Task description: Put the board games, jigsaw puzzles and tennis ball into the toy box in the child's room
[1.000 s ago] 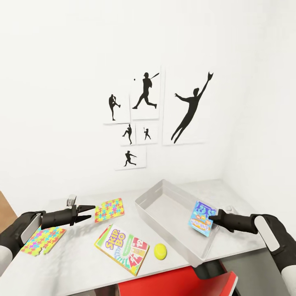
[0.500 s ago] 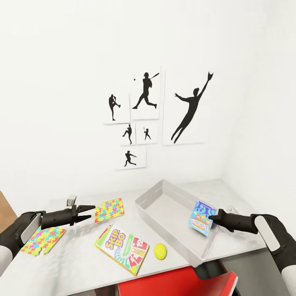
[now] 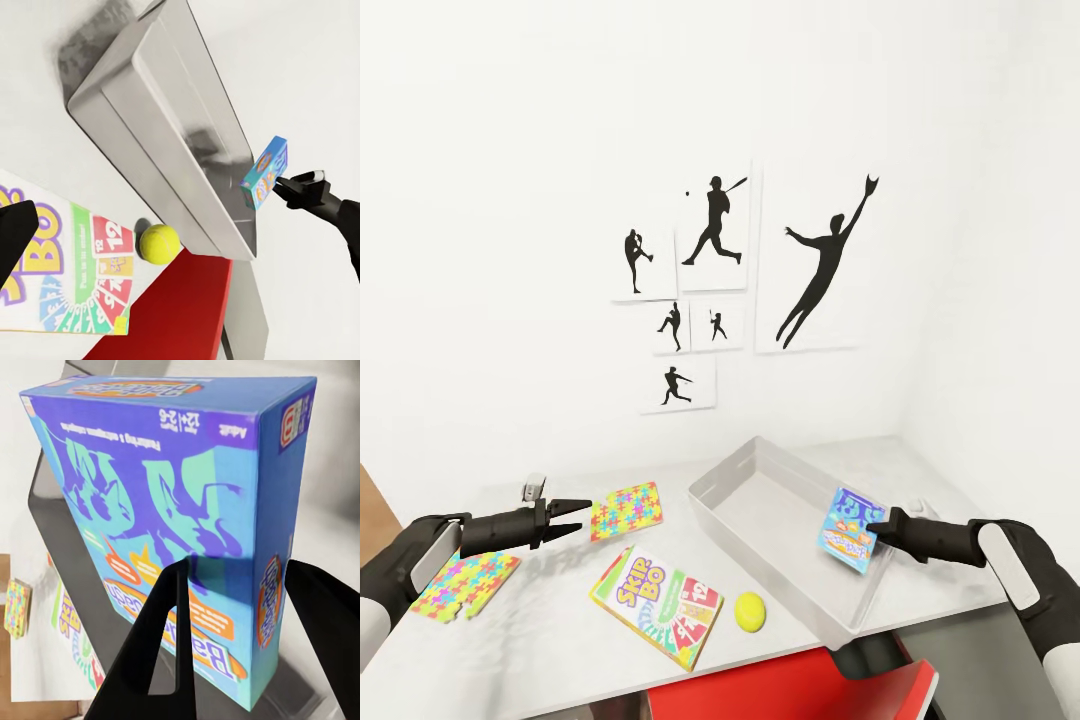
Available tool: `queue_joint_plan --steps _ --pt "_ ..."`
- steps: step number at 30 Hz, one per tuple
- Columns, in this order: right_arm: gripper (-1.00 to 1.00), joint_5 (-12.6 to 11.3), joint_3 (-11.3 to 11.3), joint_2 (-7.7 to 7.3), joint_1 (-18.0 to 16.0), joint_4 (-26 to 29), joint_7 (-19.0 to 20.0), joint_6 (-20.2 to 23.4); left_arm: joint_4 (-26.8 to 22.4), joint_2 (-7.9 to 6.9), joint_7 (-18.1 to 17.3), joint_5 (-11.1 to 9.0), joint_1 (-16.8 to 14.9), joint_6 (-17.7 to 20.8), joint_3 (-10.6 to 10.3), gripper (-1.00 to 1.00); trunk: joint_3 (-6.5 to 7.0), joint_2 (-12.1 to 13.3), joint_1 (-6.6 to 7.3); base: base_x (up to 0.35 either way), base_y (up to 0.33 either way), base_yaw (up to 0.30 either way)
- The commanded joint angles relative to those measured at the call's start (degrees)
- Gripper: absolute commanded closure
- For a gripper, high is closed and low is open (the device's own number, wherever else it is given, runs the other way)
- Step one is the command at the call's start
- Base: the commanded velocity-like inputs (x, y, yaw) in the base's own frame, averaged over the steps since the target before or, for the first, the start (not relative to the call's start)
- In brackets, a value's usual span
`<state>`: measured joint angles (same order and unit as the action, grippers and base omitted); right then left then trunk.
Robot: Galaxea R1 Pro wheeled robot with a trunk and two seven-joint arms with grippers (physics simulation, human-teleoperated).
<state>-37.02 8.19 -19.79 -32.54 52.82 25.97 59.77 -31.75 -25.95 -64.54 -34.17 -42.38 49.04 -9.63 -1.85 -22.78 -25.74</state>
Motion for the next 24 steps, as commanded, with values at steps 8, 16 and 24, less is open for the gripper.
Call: queue_joint_plan --steps 8,16,24 --pt "1.0 0.54 0.12 0.02 -0.07 -0.59 0.57 0.23 0.02 -0.07 -0.06 -0.37 -0.08 0.36 -0.3 -1.0 -0.14 -0.14 -0.04 0.0 0.0 0.0" --pt "-1.0 0.54 0.15 0.05 -0.07 -2.26 0.57 0.23 0.02 -0.07 -0.06 -0.37 -0.08 0.36 -0.3 -1.0 -0.14 -0.14 -0.04 0.0 0.0 0.0" --pt "-1.0 0.49 -3.15 0.03 -0.15 -2.44 0.58 0.23 0.02 -0.07 -0.06 -0.37 -0.08 0.36 -0.3 -1.0 -0.14 -0.14 -0.04 0.0 0.0 0.0"
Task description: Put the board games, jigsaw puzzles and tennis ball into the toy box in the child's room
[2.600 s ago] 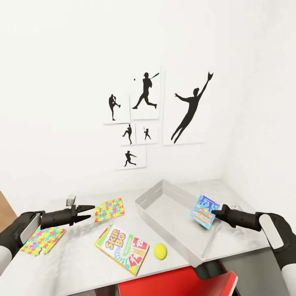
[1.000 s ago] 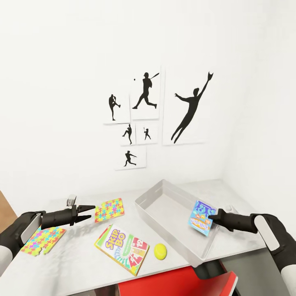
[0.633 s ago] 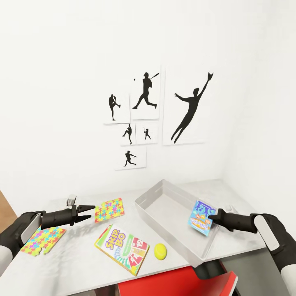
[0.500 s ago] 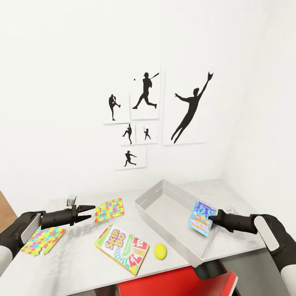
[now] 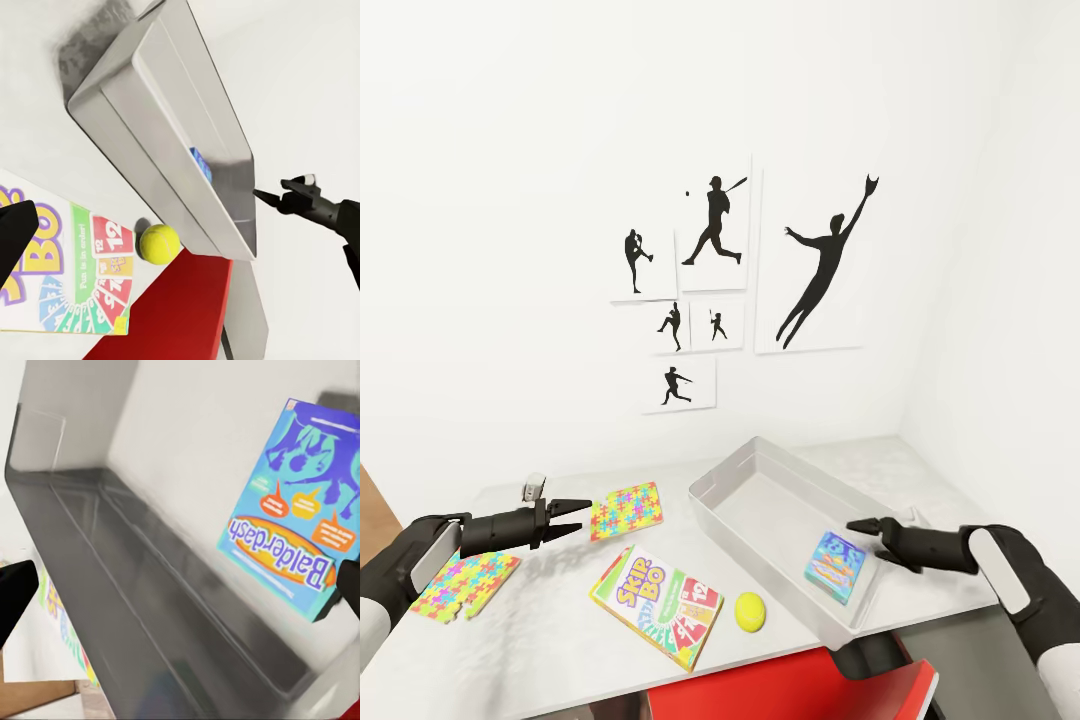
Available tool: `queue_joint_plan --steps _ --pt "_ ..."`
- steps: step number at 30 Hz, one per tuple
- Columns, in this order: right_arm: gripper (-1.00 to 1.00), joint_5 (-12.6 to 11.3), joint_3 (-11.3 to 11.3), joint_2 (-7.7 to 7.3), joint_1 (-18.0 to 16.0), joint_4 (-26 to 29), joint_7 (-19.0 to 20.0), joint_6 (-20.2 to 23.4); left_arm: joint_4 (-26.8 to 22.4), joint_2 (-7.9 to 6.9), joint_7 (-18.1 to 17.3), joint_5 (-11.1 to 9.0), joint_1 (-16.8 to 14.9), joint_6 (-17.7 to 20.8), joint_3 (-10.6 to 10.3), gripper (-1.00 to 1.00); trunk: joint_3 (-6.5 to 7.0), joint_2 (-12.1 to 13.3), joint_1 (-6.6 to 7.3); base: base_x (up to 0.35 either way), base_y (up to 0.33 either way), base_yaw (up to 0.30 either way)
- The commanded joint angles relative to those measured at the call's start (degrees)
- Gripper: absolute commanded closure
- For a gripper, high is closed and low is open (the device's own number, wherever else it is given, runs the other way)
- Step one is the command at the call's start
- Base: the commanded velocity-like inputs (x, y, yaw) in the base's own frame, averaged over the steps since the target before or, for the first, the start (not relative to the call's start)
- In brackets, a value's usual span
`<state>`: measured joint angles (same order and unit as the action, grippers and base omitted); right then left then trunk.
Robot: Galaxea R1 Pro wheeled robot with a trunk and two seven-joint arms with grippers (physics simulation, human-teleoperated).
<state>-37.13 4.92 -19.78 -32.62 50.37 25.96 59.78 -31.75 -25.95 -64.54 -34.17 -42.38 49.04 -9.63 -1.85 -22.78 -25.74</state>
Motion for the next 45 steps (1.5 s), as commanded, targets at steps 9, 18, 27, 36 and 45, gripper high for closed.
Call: queue_joint_plan --steps 9,18,27,36,45 --pt "-1.0 0.57 -1.32 0.01 -0.23 -0.01 0.65 0.22 0.02 -0.07 -0.06 -0.32 -0.07 0.36 -0.3 -1.0 -0.14 -0.14 -0.04 0.0 0.0 0.0" --pt "-1.0 0.57 -1.44 0.01 -0.19 -0.01 0.67 0.22 0.02 -0.07 -0.06 -0.34 -0.07 0.36 -0.3 -1.0 -0.14 -0.14 -0.04 0.0 0.0 0.0" --pt "-1.0 0.41 -1.24 -0.07 -0.13 0.05 0.94 0.22 0.02 -0.07 -0.06 -0.37 -0.07 0.36 -0.3 -1.0 -0.14 -0.14 -0.04 0.0 0.0 0.0" --pt "-1.0 -3.46 -0.99 -0.47 0.04 0.34 1.68 0.22 0.02 -0.07 -0.06 -0.37 -0.07 0.36 -0.3 -1.0 -0.14 -0.14 -0.04 0.0 0.0 0.0" --pt "-1.0 -8.03 -1.06 -1.89 0.17 0.63 5.59 0.22 0.02 -0.07 -0.06 -0.35 -0.07 0.36 -0.3 -1.0 -0.02 -0.14 -0.04 0.0 0.0 -0.002"
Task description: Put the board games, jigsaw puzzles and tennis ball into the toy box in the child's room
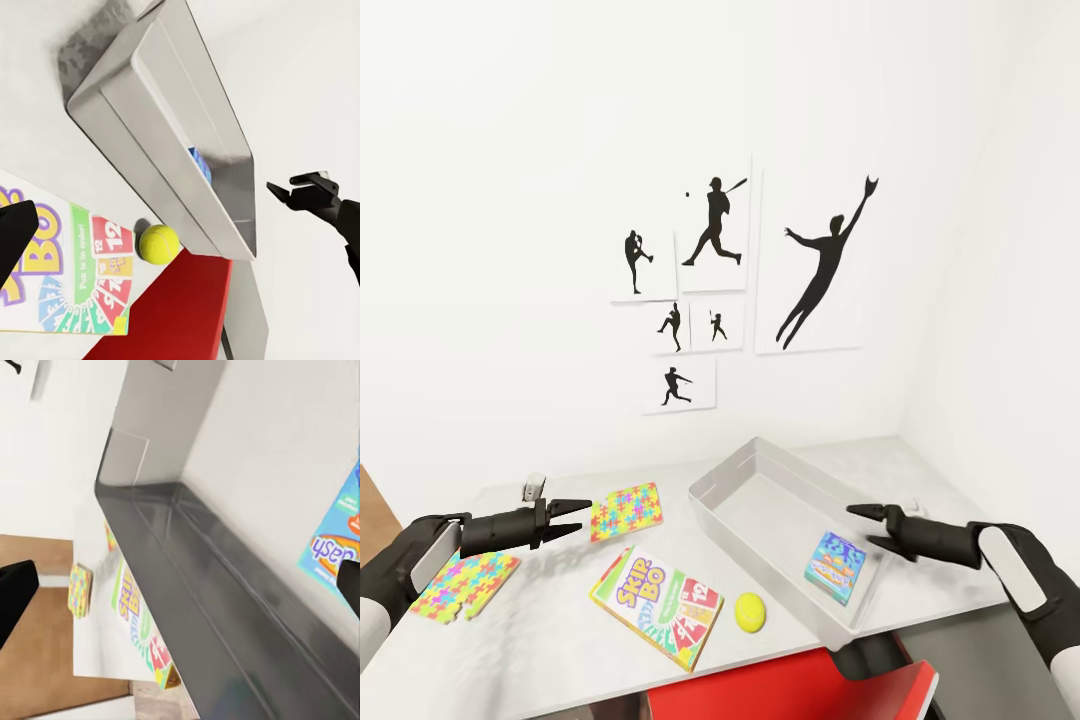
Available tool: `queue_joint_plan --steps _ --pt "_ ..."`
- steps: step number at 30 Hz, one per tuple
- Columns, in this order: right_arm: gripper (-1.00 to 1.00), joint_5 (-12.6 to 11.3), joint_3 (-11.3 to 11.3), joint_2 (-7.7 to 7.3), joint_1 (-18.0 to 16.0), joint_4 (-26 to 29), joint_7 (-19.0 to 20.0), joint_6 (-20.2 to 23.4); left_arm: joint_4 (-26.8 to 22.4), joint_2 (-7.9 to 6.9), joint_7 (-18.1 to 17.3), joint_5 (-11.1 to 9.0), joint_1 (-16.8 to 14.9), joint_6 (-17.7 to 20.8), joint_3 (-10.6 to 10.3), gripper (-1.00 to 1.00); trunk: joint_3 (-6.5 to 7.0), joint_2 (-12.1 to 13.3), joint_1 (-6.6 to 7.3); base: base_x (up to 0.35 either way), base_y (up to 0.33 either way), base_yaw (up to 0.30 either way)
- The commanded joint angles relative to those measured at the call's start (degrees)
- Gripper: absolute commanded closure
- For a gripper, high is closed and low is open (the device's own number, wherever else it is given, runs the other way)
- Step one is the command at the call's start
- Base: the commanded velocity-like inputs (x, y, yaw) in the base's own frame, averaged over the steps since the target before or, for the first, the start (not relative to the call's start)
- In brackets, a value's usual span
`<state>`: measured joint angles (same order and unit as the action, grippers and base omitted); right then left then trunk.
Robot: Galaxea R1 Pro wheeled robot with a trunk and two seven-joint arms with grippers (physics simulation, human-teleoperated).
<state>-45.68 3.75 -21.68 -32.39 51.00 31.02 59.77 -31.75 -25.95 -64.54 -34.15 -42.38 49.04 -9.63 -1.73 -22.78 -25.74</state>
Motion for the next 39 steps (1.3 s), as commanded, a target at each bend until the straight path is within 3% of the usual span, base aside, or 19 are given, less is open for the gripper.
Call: queue_joint_plan --steps 1,6,12,29,32,39 --pt "-1.0 0.36 0.12 -0.07 -0.06 0.01 1.25 0.23 0.02 -0.07 -0.06 -0.37 -0.08 0.36 -0.3 -1.0 -0.09 -0.14 -0.04 0.0 0.0 -0.029" --pt "-1.0 0.11 0.16 -0.31 -0.16 0.05 7.35 0.23 0.02 -0.07 -0.06 -0.38 -0.08 0.36 -0.3 -1.0 0.25 -0.14 -0.04 0.0 0.0 -0.078" --pt "-1.0 0.29 0.27 -0.41 -0.22 0.03 11.78 0.23 0.02 -0.07 -0.06 -0.39 -0.08 0.36 -0.3 -1.0 0.73 -0.14 -0.04 0.0 0.0 -0.122" --pt "-1.0 0.1 0.26 -0.33 -0.14 0.04 15.18 0.23 0.02 -0.05 -0.08 -0.39 -0.08 0.36 -0.3 -1.0 2.14 -0.14 -0.04 0.0 0.0 -0.146" --pt "-1.0 0.1 0.18 -0.22 -0.14 0.12 17.05 -1.11 0.02 -0.06 -0.12 -0.39 -0.08 0.36 -0.3 -1.0 2.32 -0.14 -0.04 0.0 0.0 -0.109" --pt "-1.0 0.44 -0.7 0.5 1.69 1.29 23.96 -9.18 0.02 -0.07 -0.08 -0.39 -0.08 0.36 -0.3 -1.0 2.44 -0.14 -0.04 0.0 0.0 -0.032"
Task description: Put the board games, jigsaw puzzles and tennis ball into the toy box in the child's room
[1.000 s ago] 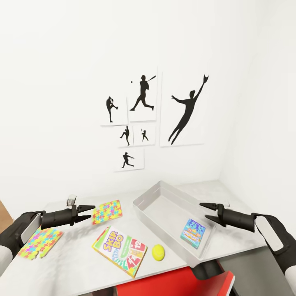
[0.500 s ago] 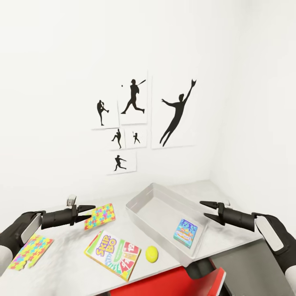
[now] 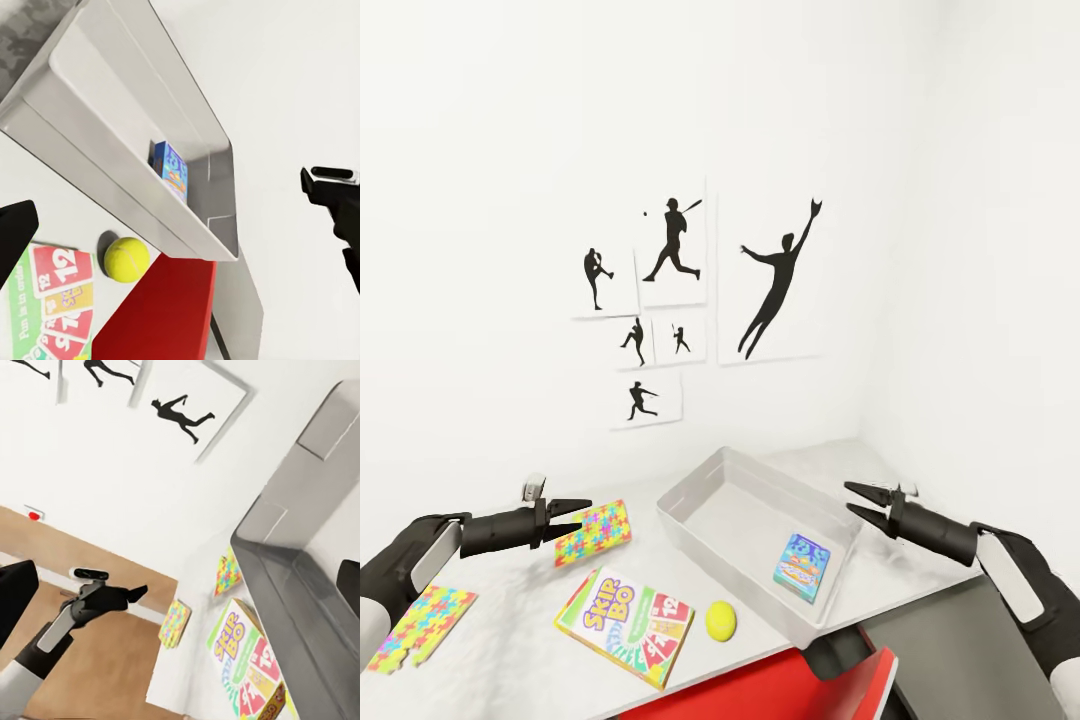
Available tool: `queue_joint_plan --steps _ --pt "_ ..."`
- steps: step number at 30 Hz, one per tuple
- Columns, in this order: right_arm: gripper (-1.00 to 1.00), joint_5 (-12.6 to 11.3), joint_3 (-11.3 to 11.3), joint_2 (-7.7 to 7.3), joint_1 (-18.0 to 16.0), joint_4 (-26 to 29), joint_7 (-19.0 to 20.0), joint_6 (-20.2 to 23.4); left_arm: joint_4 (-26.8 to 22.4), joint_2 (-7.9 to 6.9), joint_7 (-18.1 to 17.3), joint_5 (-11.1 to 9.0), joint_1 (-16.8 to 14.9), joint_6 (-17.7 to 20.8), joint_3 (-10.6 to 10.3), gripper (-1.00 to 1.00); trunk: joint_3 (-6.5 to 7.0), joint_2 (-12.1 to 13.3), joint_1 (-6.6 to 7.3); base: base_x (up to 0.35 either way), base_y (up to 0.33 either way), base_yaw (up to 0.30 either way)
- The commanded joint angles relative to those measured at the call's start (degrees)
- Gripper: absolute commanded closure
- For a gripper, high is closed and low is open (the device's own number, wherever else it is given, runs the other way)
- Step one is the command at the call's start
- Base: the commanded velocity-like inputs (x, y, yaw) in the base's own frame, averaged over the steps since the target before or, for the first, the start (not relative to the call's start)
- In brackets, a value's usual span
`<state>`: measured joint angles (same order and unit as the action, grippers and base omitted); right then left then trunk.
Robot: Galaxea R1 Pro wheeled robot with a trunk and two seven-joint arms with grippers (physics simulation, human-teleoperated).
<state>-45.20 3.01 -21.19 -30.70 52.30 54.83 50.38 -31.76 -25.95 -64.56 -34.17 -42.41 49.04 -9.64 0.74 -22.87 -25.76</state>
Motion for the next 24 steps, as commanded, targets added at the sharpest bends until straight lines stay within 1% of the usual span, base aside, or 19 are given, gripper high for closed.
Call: queue_joint_plan --steps 1,4,5,6,11,12,19,24 --pt "-1.0 -0.01 -0.24 0.07 0.69 0.38 0.96 -0.9 0.03 -0.06 -0.05 -0.37 -0.04 0.36 -0.29 -1.0 -0.02 -0.04 -0.02 0.0 0.0 -0.012" --pt "-1.0 0.05 -1.3 0.21 2.99 1.86 2.95 -4.57 0.03 -0.06 -0.05 -0.37 -0.04 0.36 -0.29 -1.0 -0.01 -0.04 -0.02 0.0 0.0 -0.008" --pt "-1.0 0.04 -2.0 0.27 4.48 3.08 3.86 -7.18 0.03 -0.06 -0.05 -0.37 -0.04 0.36 -0.29 -1.0 0.0 -0.04 -0.02 0.0 0.0 -0.004" --pt "-1.0 0.02 -2.31 0.28 5.16 3.66 4.21 -8.45 0.03 -0.08 -0.05 -0.37 -0.04 0.36 -0.29 -1.0 0.0 -0.04 -0.02 0.0 0.0 -0.003" --pt "-1.0 -0.06 -3.25 0.43 8.31 6.18 5.32 -13.45 0.03 -0.13 -0.04 -0.37 -0.04 0.36 -0.29 -1.0 0.0 -0.04 -0.02 0.0 0.0 -0.002" --pt "-1.0 -0.17 -3.39 0.5 9.51 6.86 5.78 -14.56 0.03 -0.14 -0.04 -0.36 -0.04 0.36 -0.29 -1.0 0.0 -0.04 -0.02 0.0 0.0 0.0" --pt "-1.0 -0.09 -3.66 0.7 12.22 8.14 6.63 -16.4 0.03 -0.03 0.01 -0.37 -0.04 0.29 -0.29 -1.0 0.0 -0.04 -0.02 0.0 0.0 0.0" --pt "-1.0 -0.02 -3.67 0.71 12.53 8.34 7.06 -16.64 0.03 0.01 -0.06 -0.37 -0.04 -0.7 -0.29 -1.0 0.0 -0.04 -0.02 0.0 0.0 0.0"
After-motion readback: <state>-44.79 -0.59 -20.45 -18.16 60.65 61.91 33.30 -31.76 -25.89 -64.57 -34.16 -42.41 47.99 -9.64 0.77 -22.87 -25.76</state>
